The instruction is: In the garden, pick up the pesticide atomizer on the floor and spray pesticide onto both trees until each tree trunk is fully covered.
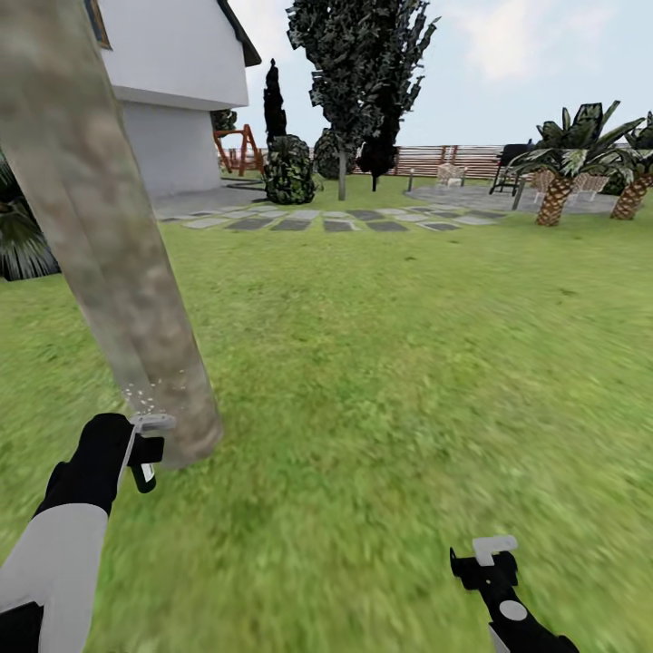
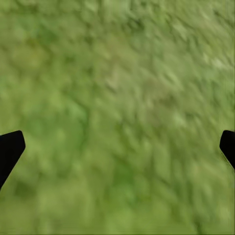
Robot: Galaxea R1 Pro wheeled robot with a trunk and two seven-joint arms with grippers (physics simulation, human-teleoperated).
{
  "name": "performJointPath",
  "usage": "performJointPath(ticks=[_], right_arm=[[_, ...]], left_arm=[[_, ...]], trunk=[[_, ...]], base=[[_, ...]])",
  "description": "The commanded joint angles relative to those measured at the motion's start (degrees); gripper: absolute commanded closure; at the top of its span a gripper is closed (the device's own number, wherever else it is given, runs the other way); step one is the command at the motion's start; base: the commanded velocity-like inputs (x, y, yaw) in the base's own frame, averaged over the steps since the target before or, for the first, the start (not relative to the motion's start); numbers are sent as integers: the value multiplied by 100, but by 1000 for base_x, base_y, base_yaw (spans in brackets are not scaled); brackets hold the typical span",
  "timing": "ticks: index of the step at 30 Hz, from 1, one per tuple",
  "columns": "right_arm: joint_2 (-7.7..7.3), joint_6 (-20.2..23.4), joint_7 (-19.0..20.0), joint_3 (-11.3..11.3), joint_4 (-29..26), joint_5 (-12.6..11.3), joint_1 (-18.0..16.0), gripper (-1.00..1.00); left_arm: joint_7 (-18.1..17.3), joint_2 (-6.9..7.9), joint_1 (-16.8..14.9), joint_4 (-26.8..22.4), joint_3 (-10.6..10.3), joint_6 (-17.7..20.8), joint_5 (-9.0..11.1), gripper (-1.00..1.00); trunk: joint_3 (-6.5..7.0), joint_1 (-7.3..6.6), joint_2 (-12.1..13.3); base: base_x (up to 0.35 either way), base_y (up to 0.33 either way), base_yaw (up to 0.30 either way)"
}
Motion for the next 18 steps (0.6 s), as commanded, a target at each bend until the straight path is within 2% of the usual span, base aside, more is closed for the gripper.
performJointPath(ticks=[1,6,18], right_arm=[[-4,2,-60,46,3,41,-1,-100],[-4,2,-60,46,3,41,-2,-100],[-6,2,-56,46,6,42,0,-100]], left_arm=[[-58,-4,-6,-5,11,17,-64,100],[-58,-14,-6,-4,11,17,-64,100],[-58,18,13,-4,11,17,-80,100]], trunk=[[-5,1,-2],[-5,1,-2],[-5,1,-2]], base=[[180,-241,275],[189,-235,245],[194,-232,12]])
